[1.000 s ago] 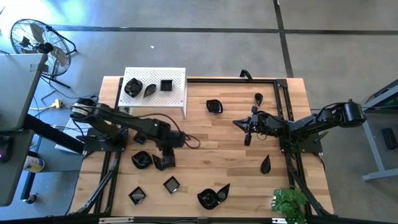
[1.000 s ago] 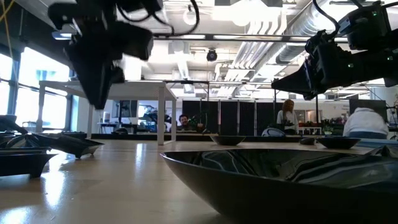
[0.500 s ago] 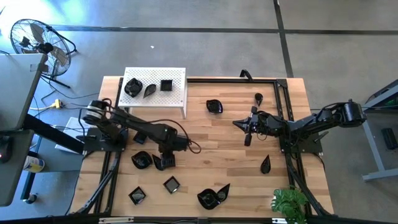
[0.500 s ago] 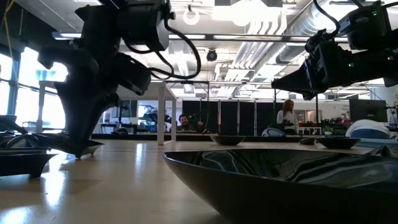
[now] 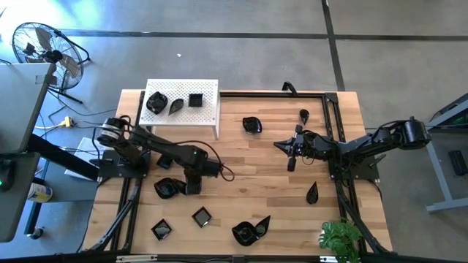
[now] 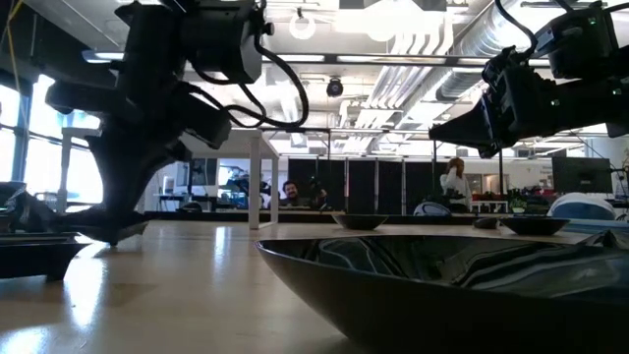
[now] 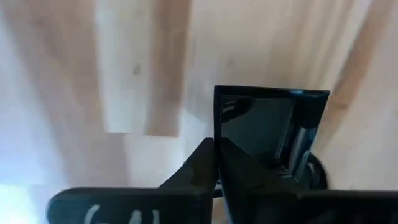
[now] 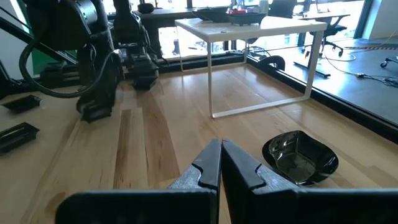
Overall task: Pick & Place Mini shaped plates
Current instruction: Stack the black square plate on the top of the stacked black square plates on the shelf
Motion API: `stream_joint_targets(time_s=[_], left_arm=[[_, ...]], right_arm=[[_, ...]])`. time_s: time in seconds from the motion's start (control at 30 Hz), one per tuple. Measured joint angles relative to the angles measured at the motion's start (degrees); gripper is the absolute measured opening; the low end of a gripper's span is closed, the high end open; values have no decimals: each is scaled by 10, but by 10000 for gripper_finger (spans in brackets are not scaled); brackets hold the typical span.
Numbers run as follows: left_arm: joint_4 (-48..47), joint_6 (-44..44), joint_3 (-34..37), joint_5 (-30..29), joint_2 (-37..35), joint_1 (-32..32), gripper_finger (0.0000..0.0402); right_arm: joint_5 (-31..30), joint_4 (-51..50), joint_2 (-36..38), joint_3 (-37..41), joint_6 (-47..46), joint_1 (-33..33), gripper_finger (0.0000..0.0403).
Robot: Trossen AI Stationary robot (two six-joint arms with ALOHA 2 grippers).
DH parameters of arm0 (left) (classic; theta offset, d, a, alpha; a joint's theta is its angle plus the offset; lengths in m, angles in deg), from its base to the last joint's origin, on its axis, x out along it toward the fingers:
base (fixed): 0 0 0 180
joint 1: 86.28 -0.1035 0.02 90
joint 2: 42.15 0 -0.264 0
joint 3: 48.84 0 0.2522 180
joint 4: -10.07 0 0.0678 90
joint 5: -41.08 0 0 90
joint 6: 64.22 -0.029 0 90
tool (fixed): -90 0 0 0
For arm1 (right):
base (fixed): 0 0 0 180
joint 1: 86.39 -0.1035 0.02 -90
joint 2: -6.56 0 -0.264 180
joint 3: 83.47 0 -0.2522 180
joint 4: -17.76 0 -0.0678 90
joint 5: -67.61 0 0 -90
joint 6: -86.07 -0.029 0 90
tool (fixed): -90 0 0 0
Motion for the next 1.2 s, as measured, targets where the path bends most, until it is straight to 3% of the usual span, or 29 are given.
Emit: stream_joint_targets(time_s=[0.2,0.47,0.77,1.2], left_arm=[[-26,-46,-29,-106,1,-6,8],[-4,-86,-34,-164,1,-74,5],[29,-95,-34,-170,1,-122,17],[5,-90,-42,-171,2,-111,81]], right_arm=[[0,0,0,0,0,0,1],[0,-2,0,0,0,0,1],[0,-3,0,0,0,0,1],[0,-3,0,0,0,0,2]])
